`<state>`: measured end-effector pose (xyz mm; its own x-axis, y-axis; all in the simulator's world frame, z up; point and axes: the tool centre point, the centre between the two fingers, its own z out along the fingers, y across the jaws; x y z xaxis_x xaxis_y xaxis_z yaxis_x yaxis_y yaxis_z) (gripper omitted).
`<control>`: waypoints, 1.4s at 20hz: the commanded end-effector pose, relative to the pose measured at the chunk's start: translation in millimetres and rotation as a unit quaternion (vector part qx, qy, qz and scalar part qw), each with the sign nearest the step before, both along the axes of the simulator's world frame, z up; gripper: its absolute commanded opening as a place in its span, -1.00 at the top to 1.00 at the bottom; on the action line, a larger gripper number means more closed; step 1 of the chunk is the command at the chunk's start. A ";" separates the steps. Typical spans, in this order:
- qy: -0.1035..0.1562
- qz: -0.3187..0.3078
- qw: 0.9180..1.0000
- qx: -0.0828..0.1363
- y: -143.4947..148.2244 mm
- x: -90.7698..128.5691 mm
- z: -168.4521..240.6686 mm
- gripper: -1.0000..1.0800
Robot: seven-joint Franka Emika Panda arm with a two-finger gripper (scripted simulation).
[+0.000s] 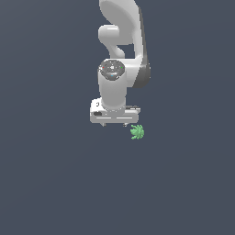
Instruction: Pick up the object and move it to a goal position.
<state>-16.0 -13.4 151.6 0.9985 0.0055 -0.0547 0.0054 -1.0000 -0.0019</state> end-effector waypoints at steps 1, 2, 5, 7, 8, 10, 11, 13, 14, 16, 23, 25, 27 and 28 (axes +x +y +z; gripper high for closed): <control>0.000 0.000 1.000 0.000 0.0 0.0 0.0 -0.92; 0.000 -0.001 1.000 0.000 -0.7 -0.1 -0.2 -0.92; 0.003 -0.011 1.000 -0.005 -11.8 -0.9 -3.1 -0.92; 0.005 -0.022 1.000 -0.009 -24.1 -2.1 -6.1 -0.92; 0.006 -0.026 1.000 -0.011 -28.7 -2.5 -7.0 -0.92; 0.007 -0.030 0.999 -0.012 -33.4 -2.9 -7.6 -0.92; 0.007 -0.030 0.999 -0.012 -33.5 -2.9 -7.4 -0.92; 0.007 -0.028 1.000 -0.011 -30.4 -2.8 -7.6 -0.92; 0.006 -0.027 1.000 -0.011 -28.3 -2.8 -8.4 -0.92; 0.005 -0.024 1.000 -0.011 -21.9 -3.2 -11.0 -0.92; -0.007 -0.001 1.000 -0.009 28.5 -8.8 -29.3 -0.92; -0.012 0.009 1.000 -0.008 50.3 -13.0 -37.0 -0.92; -0.016 0.019 1.000 -0.006 71.1 -17.9 -44.1 -0.92; -0.018 0.024 1.000 -0.005 80.2 -20.3 -47.2 -0.92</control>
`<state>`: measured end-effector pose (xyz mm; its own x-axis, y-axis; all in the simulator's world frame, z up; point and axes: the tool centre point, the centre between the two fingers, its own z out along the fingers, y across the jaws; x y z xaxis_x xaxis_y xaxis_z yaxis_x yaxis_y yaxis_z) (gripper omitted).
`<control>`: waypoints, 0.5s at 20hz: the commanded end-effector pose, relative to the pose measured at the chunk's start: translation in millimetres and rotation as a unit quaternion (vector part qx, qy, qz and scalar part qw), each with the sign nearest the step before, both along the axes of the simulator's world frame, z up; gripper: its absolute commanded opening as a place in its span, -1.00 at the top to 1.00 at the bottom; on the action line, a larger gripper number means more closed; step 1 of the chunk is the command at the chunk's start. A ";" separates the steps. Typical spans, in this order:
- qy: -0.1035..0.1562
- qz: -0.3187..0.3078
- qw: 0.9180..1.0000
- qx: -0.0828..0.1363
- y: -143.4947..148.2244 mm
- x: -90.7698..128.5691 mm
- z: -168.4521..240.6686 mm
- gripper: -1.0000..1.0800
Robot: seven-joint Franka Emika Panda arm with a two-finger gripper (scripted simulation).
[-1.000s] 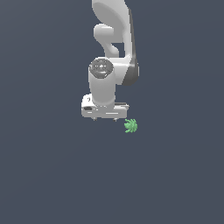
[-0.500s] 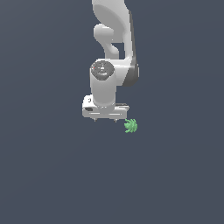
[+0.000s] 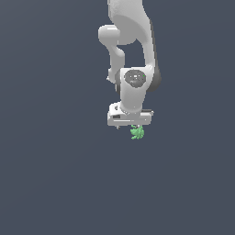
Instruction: Pick up the object and move it to a goal position.
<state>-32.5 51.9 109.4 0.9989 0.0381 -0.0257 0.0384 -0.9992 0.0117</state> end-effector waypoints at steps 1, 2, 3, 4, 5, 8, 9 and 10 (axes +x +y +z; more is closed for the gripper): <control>-0.005 0.011 1.000 0.002 23.0 -6.2 -7.8 -0.92; -0.007 0.014 1.000 0.003 30.3 -8.4 -10.2 -0.92; -0.008 0.018 1.000 0.004 36.7 -10.5 -12.4 -0.92; -0.009 0.020 1.000 0.005 42.2 -12.3 -14.2 -0.92; -0.010 0.023 1.000 0.005 46.8 -13.9 -15.7 -0.92; -0.012 0.027 1.000 0.006 55.6 -17.1 -18.6 -0.92; -0.012 0.027 1.000 0.007 56.9 -17.6 -19.0 -0.92; -0.012 0.027 1.000 0.007 57.1 -17.7 -19.3 -0.92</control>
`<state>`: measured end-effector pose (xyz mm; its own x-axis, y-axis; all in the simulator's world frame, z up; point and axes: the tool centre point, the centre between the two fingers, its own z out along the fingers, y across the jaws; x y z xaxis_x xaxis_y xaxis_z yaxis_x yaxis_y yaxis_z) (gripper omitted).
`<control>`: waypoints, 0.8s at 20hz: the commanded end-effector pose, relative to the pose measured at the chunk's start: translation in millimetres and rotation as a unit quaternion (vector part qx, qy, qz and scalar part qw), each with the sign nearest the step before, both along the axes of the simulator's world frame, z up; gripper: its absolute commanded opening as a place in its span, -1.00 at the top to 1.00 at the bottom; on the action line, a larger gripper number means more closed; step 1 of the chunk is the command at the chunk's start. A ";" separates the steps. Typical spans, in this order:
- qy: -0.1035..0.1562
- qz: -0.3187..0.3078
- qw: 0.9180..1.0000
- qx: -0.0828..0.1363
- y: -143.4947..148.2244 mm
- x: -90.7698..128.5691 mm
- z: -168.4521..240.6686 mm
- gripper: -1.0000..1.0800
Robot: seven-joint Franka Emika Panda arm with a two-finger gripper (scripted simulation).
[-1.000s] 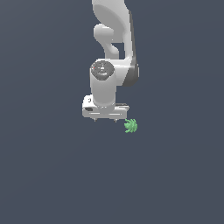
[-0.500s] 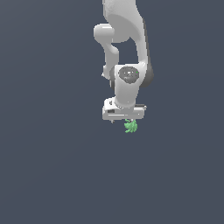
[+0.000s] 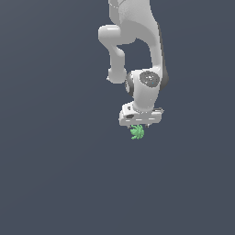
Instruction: Pick up the object and move it to a goal position.
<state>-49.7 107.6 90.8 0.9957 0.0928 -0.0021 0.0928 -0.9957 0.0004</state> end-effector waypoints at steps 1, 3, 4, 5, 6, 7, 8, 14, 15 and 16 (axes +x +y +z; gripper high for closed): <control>0.000 0.000 1.000 0.000 0.1 0.0 0.0 -0.92; 0.000 0.000 1.000 0.000 0.2 -0.1 -1.4 -0.92; 0.000 0.000 1.000 0.000 0.2 -0.2 -3.2 -0.92; 0.000 0.000 1.000 0.000 0.2 -0.3 -5.6 -0.92; 0.000 0.000 1.000 0.000 0.3 -0.4 -8.7 -0.92; 0.000 0.000 1.000 0.000 0.5 -0.6 -12.1 -0.92; 0.000 0.000 1.000 0.000 0.6 -0.8 -16.5 -0.92; -0.001 0.000 1.000 0.000 1.3 -1.7 -44.0 -0.92; -0.001 0.000 1.000 0.000 1.4 -1.5 -46.7 -0.92; -0.001 0.000 1.000 0.000 1.5 -1.4 -48.3 -0.92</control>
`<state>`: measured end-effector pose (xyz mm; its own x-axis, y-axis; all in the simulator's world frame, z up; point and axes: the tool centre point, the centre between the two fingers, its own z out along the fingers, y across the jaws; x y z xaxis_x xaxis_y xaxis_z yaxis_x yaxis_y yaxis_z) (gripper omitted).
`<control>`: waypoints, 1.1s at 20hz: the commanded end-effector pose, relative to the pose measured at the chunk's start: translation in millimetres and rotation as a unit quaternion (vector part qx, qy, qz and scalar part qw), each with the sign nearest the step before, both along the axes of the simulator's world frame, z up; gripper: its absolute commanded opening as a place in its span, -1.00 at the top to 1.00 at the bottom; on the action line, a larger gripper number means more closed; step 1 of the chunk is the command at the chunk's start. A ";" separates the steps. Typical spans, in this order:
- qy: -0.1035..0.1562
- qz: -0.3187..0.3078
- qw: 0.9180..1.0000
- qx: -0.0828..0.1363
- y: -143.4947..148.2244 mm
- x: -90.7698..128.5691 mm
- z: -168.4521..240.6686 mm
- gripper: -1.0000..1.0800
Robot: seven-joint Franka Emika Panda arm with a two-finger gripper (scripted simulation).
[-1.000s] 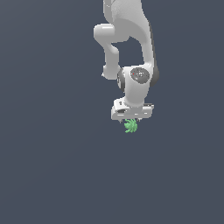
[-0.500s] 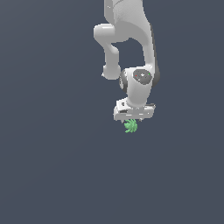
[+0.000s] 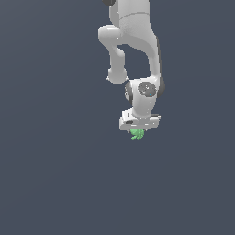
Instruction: Pick up the object and move it to a goal position.
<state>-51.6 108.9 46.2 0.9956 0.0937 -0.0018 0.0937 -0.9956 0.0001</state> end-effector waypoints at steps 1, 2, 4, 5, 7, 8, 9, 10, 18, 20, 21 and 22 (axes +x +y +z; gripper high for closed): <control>-0.001 0.000 1.000 0.000 0.3 0.8 -5.1 -0.92; -0.001 0.000 1.000 0.000 0.3 0.9 -5.8 -0.92; -0.001 0.000 1.000 0.000 0.4 1.0 -6.1 1.00; -0.001 0.000 1.000 0.000 0.4 1.0 -6.1 1.00; -0.001 0.000 1.000 0.000 0.4 1.0 -6.1 1.00; -0.001 0.000 1.000 0.000 0.4 1.0 -6.1 1.00; -0.001 0.000 1.000 0.000 0.4 1.0 -6.1 1.00; -0.001 0.000 1.000 0.000 0.4 1.0 -6.1 1.00; -0.001 0.000 1.000 0.000 2.3 3.9 -3.9 1.00; -0.001 0.000 1.000 0.000 4.7 7.2 -2.3 1.00; -0.001 0.000 1.000 0.000 6.2 9.3 -1.2 1.00; -0.001 0.000 1.000 0.000 7.9 11.7 -0.1 1.00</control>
<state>-43.1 114.3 44.4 0.9956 0.0934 0.0006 0.0934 -0.9956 0.0001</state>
